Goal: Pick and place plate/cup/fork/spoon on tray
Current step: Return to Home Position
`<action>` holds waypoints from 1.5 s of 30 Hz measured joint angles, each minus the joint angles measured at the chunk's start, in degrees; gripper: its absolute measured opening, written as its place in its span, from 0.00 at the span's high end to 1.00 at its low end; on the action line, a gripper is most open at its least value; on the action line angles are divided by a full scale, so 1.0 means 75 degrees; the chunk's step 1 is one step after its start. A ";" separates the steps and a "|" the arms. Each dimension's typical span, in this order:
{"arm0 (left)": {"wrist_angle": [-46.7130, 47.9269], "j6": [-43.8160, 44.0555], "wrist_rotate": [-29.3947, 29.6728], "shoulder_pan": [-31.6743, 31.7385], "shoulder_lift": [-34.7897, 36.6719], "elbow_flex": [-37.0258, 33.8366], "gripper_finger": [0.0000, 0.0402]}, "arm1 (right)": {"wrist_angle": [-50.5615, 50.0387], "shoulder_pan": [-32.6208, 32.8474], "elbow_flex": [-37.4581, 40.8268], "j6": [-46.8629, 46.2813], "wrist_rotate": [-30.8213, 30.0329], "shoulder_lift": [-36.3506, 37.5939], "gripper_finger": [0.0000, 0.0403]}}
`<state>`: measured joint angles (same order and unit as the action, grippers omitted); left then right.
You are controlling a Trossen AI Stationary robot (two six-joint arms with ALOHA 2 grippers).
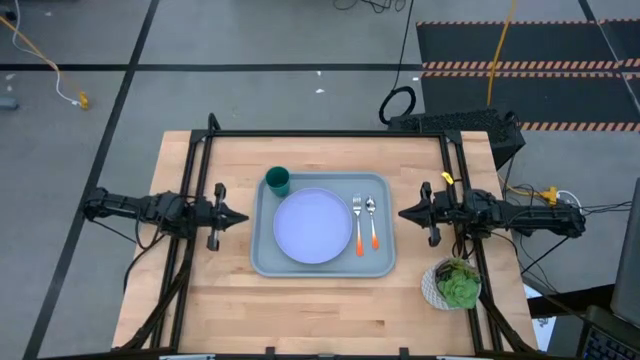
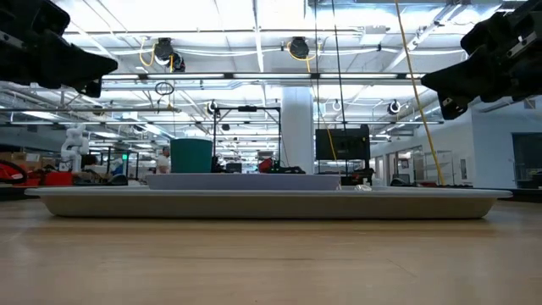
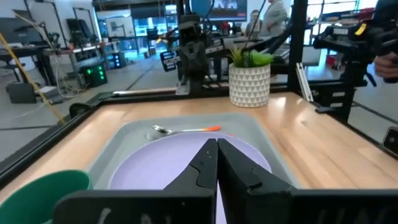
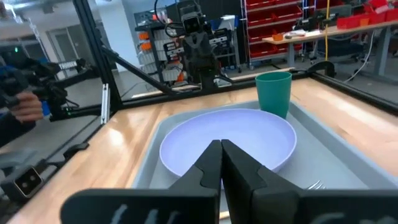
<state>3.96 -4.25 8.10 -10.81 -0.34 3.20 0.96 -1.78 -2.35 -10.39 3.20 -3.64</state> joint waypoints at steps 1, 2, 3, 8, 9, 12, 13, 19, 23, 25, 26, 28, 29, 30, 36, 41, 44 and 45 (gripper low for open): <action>0.0049 0.0000 -0.0003 0.0002 0.0000 0.0000 0.99 | 0.0018 0.0000 0.0000 -0.0124 -0.0002 0.0000 1.00; 0.0103 0.0006 -0.0003 0.0001 0.0000 0.0000 0.99 | 0.0028 0.0000 0.0000 -0.0265 0.0004 0.0000 1.00; 0.0132 0.0036 -0.0006 0.0003 -0.0003 0.0000 0.98 | 0.0034 0.0000 -0.0003 -0.0386 0.0023 0.0000 1.00; 0.0054 -0.0043 -0.0009 0.0002 -0.0003 0.0000 0.93 | 0.0066 0.0000 -0.0003 -0.0495 0.0620 0.0000 1.00; 0.0023 -0.0084 -0.0012 0.0003 -0.0003 0.0000 0.92 | 0.0072 0.0003 -0.0003 -0.0493 0.0714 0.0000 1.00; 0.0024 -0.0076 -0.0010 0.0003 -0.0003 0.0000 0.92 | 0.0072 0.0003 -0.0003 -0.0477 0.0789 0.0000 1.00; 0.0019 -0.0076 -0.0012 0.0003 -0.0003 0.0000 0.92 | 0.0072 0.0003 -0.0003 -0.0469 0.0777 0.0000 1.00; 0.0053 0.0028 -0.0009 0.0003 -0.0003 0.0000 0.92 | 0.0144 0.0000 -0.0003 0.0402 0.0160 0.0000 1.00; 0.0027 0.0012 -0.0009 0.0001 -0.0003 0.0000 0.92 | 0.0128 0.0000 -0.0003 0.0340 -0.0002 0.0000 1.00; 0.0030 0.0008 -0.0009 0.0003 -0.0003 0.0000 0.93 | 0.0121 0.0000 -0.0003 -0.0096 -0.0008 0.0000 1.00; 0.0030 0.0006 -0.0008 0.0001 -0.0003 0.0000 0.93 | 0.0123 0.0000 -0.0003 -0.0297 -0.0012 0.0000 1.00; 0.0026 -0.0003 0.0030 0.0003 -0.0003 0.0000 0.96 | 0.0124 0.0000 -0.0003 -0.0547 -0.0014 -0.0003 1.00; 0.0030 -0.0003 0.0044 0.0003 -0.0003 0.0000 0.97 | 0.0122 0.0000 -0.0003 -0.0540 -0.0016 -0.0003 1.00; 0.0030 0.0008 0.0044 0.0003 -0.0003 0.0000 0.99 | 0.0124 0.0000 -0.0003 -0.0461 -0.0017 -0.0003 1.00; 0.0035 0.0015 0.0047 0.0003 -0.0003 0.0000 0.94 | 0.0123 0.0000 -0.0003 0.0248 -0.0017 -0.0003 1.00; 0.0058 0.0008 0.0047 0.0000 -0.0003 0.0000 0.90 | 0.0124 0.0000 -0.0003 0.0549 -0.0020 -0.0003 1.00; 0.0056 0.0006 0.0049 0.0003 -0.0003 0.0000 0.90 | 0.0124 0.0000 -0.0003 0.0541 -0.0019 -0.0003 1.00; 0.0059 0.0009 0.0049 0.0003 -0.0003 0.0000 0.90 | 0.0124 0.0000 -0.0003 0.0539 -0.0017 -0.0003 1.00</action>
<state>4.40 -4.19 8.47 -10.79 -0.36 3.20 1.89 -1.78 -2.37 -6.35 3.07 -3.66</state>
